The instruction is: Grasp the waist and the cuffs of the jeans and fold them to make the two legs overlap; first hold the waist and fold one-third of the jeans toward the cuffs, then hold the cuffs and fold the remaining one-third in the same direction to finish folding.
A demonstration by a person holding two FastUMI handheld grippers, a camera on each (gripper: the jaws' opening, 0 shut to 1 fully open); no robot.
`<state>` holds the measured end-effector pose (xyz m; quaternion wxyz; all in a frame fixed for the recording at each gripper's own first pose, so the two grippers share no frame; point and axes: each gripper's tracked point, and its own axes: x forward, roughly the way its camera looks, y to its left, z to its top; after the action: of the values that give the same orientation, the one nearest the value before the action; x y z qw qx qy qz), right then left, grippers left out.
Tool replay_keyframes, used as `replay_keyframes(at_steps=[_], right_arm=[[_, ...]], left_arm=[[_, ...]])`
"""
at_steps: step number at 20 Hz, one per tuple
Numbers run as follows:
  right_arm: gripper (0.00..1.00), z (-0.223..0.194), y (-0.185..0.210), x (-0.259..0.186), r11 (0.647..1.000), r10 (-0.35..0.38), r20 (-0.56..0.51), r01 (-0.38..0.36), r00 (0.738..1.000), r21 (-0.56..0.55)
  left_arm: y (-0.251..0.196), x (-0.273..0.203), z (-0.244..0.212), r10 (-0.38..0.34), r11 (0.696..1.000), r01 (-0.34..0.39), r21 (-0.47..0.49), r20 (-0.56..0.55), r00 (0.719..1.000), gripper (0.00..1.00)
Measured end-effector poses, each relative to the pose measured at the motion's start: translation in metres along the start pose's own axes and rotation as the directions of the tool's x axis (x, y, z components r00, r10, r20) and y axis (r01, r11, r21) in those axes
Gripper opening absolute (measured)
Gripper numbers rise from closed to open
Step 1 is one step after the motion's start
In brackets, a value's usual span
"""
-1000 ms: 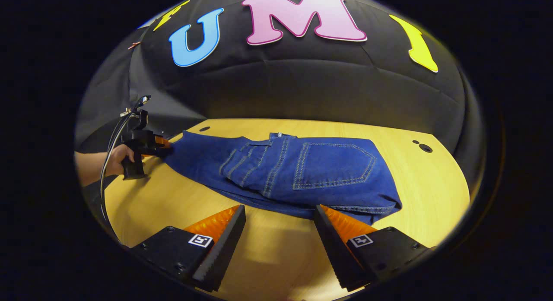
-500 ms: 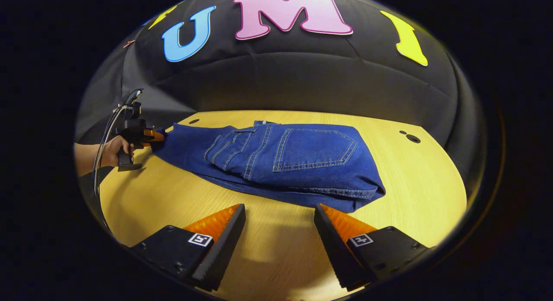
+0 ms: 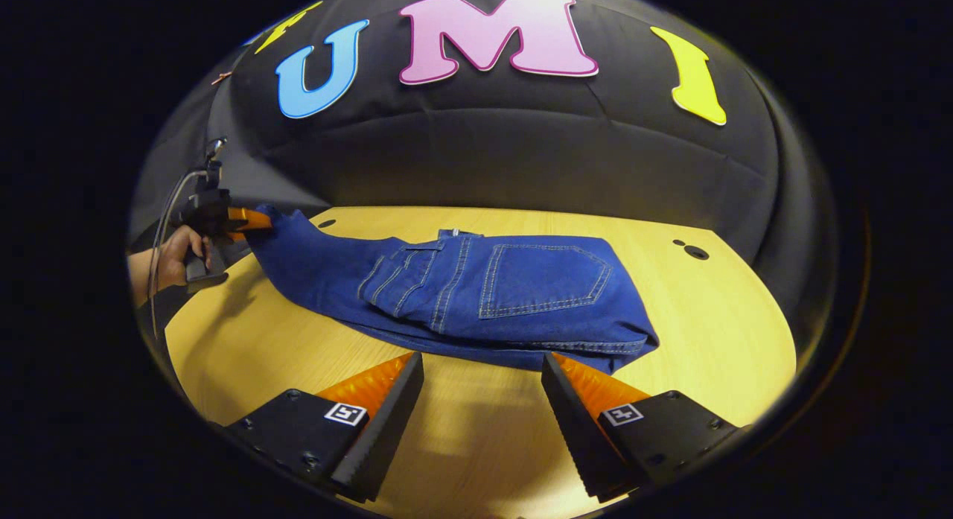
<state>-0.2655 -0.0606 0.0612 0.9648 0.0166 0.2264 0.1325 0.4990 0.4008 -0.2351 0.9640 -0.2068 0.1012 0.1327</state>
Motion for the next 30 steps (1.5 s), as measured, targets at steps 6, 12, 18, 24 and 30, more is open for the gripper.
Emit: replay_keyframes(at_steps=[6,12,18,24,30], right_arm=[[0.98,0.017,-0.042,-0.018,0.994,-0.104,0.046,0.104,0.993,0.016],[0.98,0.023,-0.098,-0.044,0.975,-0.205,0.066,0.198,0.976,0.099],[0.98,0.013,-0.160,-0.073,0.939,-0.302,0.030,0.292,0.953,0.179],[0.98,0.003,-0.203,-0.092,0.908,-0.382,0.026,0.370,0.924,0.197],[0.98,-0.011,-0.208,-0.101,0.891,-0.392,-0.003,0.380,0.920,0.247]], left_arm=[[-0.120,-0.047,0.020,-0.137,0.985,0.132,0.115,0.038,0.990,0.06],[-0.276,-0.080,-0.015,-0.249,0.938,0.242,0.246,-0.005,0.969,0.06],[-0.424,-0.100,-0.136,-0.396,0.830,0.440,0.343,-0.195,0.897,0.06],[-0.447,-0.069,-0.257,-0.348,0.782,0.470,0.409,-0.339,0.874,0.16],[-0.466,-0.094,-0.268,-0.459,0.743,0.583,0.330,-0.382,0.802,0.83]])
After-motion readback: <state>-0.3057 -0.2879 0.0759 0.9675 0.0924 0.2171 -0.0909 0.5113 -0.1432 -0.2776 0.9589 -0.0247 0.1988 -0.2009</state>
